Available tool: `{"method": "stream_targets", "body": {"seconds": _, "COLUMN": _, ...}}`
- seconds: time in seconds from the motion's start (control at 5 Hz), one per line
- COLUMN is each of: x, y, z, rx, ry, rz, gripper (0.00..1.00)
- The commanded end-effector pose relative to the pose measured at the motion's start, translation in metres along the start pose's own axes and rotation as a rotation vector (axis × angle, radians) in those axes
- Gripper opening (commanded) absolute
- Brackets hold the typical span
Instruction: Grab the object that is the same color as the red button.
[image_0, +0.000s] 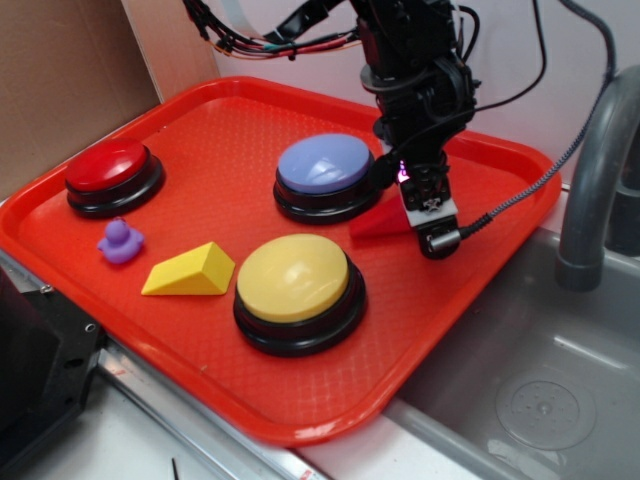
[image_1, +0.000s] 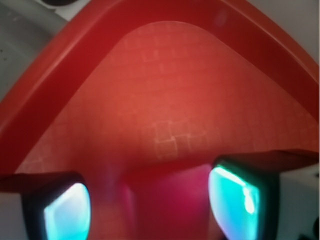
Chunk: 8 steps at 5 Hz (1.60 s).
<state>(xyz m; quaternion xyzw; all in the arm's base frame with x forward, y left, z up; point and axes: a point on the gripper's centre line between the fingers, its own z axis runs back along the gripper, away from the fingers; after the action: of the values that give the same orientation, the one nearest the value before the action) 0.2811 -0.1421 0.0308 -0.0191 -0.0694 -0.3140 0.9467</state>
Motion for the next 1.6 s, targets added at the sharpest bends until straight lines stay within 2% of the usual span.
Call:
{"method": "stream_targets", "body": {"seconds": 0.0, "x": 0.012, "y": -0.002, "z": 0.014, "rx": 0.005, "ry": -0.065, "rz": -0.022, "gripper": 1.00}}
{"method": "stream_targets", "body": {"seconds": 0.4, "x": 0.018, "y": -0.006, "z": 0.017, "rx": -0.005, "ry": -0.067, "rz": -0.055, "gripper": 1.00}}
{"method": "stream_targets", "body": {"seconds": 1.0, "x": 0.013, "y": -0.014, "z": 0.007, "rx": -0.034, "ry": -0.026, "rz": -0.061, "gripper": 1.00}}
{"method": "stream_targets", "body": {"seconds": 1.2, "x": 0.016, "y": -0.015, "z": 0.011, "rx": -0.018, "ry": -0.027, "rz": -0.073, "gripper": 0.00}}
{"method": "stream_targets", "body": {"seconds": 1.4, "x": 0.020, "y": -0.018, "z": 0.020, "rx": -0.009, "ry": -0.023, "rz": -0.102, "gripper": 0.00}}
